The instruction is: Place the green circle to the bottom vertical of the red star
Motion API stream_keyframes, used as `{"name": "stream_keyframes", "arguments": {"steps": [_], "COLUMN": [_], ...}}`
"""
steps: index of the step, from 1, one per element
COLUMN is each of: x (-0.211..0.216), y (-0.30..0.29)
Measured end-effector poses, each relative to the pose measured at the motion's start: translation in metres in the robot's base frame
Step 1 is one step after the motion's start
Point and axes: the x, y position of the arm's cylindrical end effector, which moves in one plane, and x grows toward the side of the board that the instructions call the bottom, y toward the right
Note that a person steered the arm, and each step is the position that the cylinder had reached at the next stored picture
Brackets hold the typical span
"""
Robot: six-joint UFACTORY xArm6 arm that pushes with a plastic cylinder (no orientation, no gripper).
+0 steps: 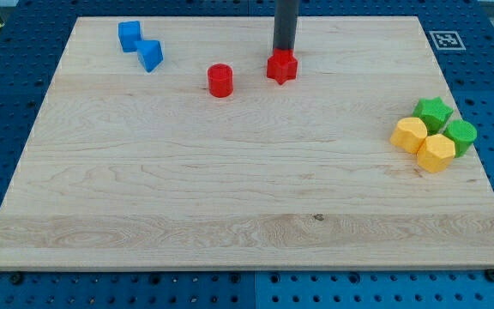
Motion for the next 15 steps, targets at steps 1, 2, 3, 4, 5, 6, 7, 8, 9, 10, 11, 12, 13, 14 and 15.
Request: {"name": "stream_keyframes", "arguments": {"steps": [1, 2, 3, 4, 5, 6, 7, 8, 9, 10, 11, 12, 13, 14, 15], "x": [0.008, 0.018, 0.018, 0.018, -0.01, -0.016, 0.009, 0.04, 0.085, 0.11, 0.131, 0.164, 0.178, 0.19, 0.192], "y": [0.012, 0.024, 0.028, 0.028, 0.055, 0.115, 0.173, 0.214, 0.231, 0.231, 0.231, 0.23, 0.217, 0.214, 0.227]}}
